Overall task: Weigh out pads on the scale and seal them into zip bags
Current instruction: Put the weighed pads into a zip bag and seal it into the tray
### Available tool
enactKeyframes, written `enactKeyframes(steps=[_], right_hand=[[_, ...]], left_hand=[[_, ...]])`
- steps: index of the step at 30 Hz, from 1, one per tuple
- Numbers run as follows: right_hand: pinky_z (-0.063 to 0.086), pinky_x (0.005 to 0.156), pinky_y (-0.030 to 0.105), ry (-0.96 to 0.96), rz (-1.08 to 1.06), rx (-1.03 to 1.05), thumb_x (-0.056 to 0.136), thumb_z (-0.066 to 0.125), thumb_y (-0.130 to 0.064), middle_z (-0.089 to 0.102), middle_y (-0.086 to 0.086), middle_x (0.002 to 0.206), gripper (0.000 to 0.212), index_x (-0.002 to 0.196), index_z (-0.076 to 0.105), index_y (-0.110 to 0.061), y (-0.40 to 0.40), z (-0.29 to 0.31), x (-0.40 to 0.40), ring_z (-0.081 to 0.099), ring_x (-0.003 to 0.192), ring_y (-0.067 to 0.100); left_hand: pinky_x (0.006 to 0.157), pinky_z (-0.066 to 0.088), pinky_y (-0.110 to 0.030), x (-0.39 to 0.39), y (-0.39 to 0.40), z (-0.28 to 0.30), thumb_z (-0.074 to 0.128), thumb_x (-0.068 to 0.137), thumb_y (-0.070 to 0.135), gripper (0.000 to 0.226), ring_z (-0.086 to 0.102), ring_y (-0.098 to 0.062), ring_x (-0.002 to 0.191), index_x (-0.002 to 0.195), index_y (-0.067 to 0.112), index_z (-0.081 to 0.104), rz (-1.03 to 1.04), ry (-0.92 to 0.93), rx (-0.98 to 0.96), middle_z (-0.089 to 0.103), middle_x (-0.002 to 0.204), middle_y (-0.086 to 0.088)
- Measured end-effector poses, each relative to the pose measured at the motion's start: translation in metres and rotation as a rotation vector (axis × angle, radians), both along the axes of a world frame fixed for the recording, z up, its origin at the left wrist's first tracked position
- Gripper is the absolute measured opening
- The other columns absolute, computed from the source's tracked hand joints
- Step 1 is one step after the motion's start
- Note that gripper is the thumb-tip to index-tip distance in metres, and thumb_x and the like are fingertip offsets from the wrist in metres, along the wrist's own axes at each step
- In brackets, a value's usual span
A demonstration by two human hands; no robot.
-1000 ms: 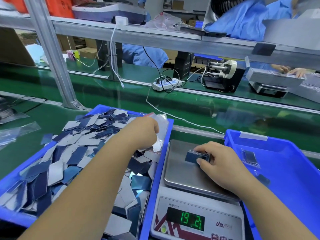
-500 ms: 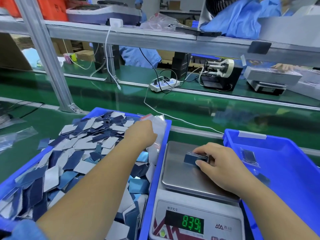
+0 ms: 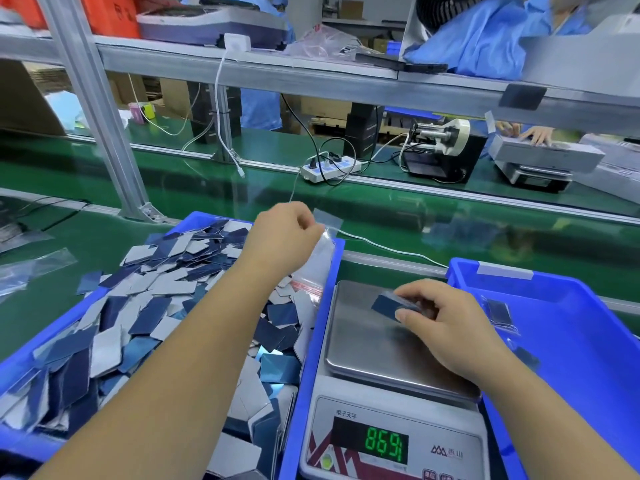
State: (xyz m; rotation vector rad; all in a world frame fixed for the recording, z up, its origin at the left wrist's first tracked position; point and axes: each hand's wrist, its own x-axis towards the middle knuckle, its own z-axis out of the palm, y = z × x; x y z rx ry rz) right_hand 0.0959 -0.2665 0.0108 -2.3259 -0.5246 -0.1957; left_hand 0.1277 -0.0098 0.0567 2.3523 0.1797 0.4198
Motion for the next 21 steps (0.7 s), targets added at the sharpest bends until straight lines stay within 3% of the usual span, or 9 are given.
enactKeyframes(steps=[3,6,8,11,13,16,18,21], right_hand=[[0.051,0.071,0.021,0.273,0.081,0.569,0.08,0.077,-0.005,0.073,-0.006,0.085,0.028,0.087,0.076,-0.031,0.002,0.007,-0.003,0.064,0.078,0.013],[0.048,0.085,0.038,0.496,0.168,0.923,0.071,0.076,-0.002,0.067,0.016,0.094,0.024,0.089,0.077,-0.018,0.004,0.006,-0.005,0.059,0.09,0.03],[0.046,0.086,0.042,0.55,0.171,0.977,0.07,0.074,0.001,0.064,0.019,0.096,0.024,0.089,0.076,-0.013,0.005,0.006,-0.004,0.056,0.093,0.033],[0.053,0.089,0.046,0.58,0.151,1.002,0.071,0.071,0.002,0.064,0.024,0.1,0.021,0.085,0.076,-0.013,0.007,0.006,-0.004,0.062,0.097,0.038],[0.06,0.079,0.041,0.57,0.132,1.028,0.07,0.068,0.001,0.066,0.023,0.099,0.021,0.083,0.077,-0.013,0.007,0.006,-0.003,0.067,0.092,0.035],[0.058,0.067,0.029,0.505,0.104,1.063,0.07,0.068,0.001,0.066,0.016,0.092,0.021,0.09,0.074,-0.007,0.005,0.008,-0.002,0.065,0.082,0.025],[0.056,0.066,0.027,0.45,0.118,1.059,0.072,0.067,0.0,0.068,0.012,0.088,0.021,0.09,0.074,-0.008,0.005,0.01,-0.002,0.065,0.079,0.022],[0.055,0.066,0.023,0.394,0.163,1.034,0.073,0.067,-0.001,0.073,0.006,0.085,0.023,0.085,0.079,-0.016,0.004,0.012,-0.005,0.067,0.077,0.016]], left_hand=[[0.042,0.04,-0.015,-0.021,-0.019,0.01,0.065,0.094,0.029,0.02,0.068,-0.006,0.056,0.077,0.019,0.06,-0.183,0.005,-0.336,0.073,0.071,0.004],[0.05,0.046,-0.02,-0.034,-0.044,0.001,0.063,0.096,0.026,0.02,0.072,-0.015,0.058,0.081,0.013,0.057,-0.309,0.077,-0.445,0.073,0.069,-0.003],[0.057,0.051,-0.034,-0.036,-0.056,-0.007,0.063,0.096,0.028,0.022,0.061,-0.015,0.051,0.08,0.014,0.056,-0.324,0.08,-0.47,0.064,0.06,-0.001],[0.057,0.052,-0.03,-0.038,-0.064,-0.018,0.062,0.097,0.028,0.023,0.053,-0.012,0.046,0.078,0.018,0.056,-0.355,0.088,-0.56,0.056,0.052,0.011],[0.055,0.054,-0.028,-0.04,-0.068,-0.023,0.063,0.098,0.031,0.025,0.057,-0.011,0.056,0.075,0.022,0.059,-0.372,0.098,-0.666,0.06,0.057,0.013],[0.055,0.052,-0.024,-0.044,-0.067,-0.023,0.069,0.081,0.056,0.028,0.062,-0.01,0.067,0.073,0.03,0.067,-0.414,0.188,-0.819,0.067,0.069,0.01],[0.055,0.048,-0.023,-0.045,-0.064,-0.027,0.073,0.067,0.062,0.029,0.062,-0.007,0.068,0.075,0.033,0.069,-0.485,0.204,-0.753,0.068,0.072,0.009],[0.058,0.041,-0.016,-0.044,-0.061,-0.035,0.085,0.072,0.036,0.018,0.052,-0.003,0.06,0.073,0.028,0.069,-0.517,0.159,-0.558,0.06,0.064,0.015]])
